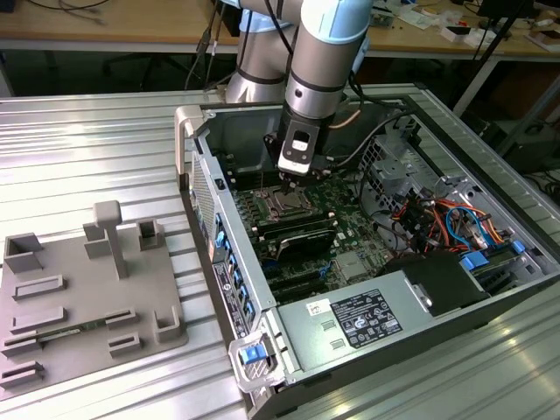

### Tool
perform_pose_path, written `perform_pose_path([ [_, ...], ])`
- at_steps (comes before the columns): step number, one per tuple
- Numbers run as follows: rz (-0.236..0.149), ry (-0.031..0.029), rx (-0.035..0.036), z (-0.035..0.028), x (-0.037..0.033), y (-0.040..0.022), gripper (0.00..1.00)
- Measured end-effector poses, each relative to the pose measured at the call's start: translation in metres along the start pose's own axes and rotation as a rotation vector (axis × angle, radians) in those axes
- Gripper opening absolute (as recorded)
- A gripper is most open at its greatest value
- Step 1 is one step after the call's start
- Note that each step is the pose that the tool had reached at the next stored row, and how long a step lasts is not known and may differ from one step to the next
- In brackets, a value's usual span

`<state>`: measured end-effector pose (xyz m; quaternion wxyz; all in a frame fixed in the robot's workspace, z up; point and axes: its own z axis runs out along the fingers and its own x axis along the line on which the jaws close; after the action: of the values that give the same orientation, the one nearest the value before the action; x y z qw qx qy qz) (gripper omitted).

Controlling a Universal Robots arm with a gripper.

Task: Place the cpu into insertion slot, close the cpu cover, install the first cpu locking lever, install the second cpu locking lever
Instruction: 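Install the first cpu locking lever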

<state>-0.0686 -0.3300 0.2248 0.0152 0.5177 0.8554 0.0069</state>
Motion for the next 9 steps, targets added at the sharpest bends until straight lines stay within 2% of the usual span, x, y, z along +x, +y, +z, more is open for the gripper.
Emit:
perform_pose_path([
  [3, -0.058, 0.0015, -0.0010, 0.0000, 0.0000, -0.0001, 0.11],
  [9, -0.069, 0.0061, -0.0037, -0.0005, 0.0059, -0.0140, 0.11],
])
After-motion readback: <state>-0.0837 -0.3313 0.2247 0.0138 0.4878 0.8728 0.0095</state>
